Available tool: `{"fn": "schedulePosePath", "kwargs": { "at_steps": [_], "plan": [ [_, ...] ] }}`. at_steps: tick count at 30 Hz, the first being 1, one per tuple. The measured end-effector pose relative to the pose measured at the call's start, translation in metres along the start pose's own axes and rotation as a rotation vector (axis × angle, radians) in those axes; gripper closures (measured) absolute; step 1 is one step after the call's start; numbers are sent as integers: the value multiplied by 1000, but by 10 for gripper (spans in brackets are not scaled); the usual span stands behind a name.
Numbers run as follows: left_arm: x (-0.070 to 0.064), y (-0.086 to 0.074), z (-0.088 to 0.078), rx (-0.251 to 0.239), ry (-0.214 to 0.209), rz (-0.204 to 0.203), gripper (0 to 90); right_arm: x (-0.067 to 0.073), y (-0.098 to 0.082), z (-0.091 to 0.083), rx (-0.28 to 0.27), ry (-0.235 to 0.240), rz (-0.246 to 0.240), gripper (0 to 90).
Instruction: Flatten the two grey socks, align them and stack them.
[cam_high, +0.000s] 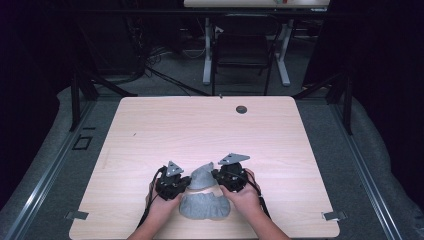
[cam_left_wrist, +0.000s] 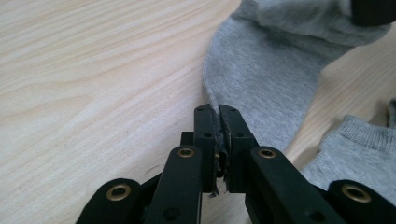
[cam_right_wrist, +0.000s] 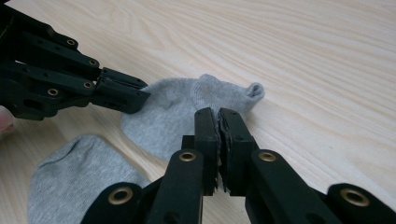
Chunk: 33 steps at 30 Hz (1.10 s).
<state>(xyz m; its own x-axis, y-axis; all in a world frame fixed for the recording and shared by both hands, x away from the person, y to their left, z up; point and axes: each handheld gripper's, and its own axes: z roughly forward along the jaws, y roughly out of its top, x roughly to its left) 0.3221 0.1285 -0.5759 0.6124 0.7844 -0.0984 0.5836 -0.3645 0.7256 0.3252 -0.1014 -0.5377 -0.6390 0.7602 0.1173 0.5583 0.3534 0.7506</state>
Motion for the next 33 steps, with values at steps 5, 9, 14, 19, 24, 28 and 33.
{"fn": "schedulePosePath", "kwargs": {
  "at_steps": [5,9,14,19,24,28,33],
  "plan": [
    [5,-1,-3,3,6,2,871,-5,-5,-9,-10,-11,16,862],
    [8,-2,-5,2,9,6,872,-11,-11,-14,-4,-21,31,862],
    [9,-4,-6,2,0,-1,874,-21,-22,-17,8,-28,72,861],
    [9,-4,-6,1,-3,-3,873,-27,-32,-15,40,-28,102,843],
    [10,-4,-6,-1,-5,3,869,-31,-36,-16,43,-43,103,774],
    [10,-4,-7,-4,-19,3,845,-35,-32,-24,9,-48,120,749],
    [12,-3,-7,-13,-22,-9,822,-37,-25,-27,-10,-43,109,737]
  ]
}}
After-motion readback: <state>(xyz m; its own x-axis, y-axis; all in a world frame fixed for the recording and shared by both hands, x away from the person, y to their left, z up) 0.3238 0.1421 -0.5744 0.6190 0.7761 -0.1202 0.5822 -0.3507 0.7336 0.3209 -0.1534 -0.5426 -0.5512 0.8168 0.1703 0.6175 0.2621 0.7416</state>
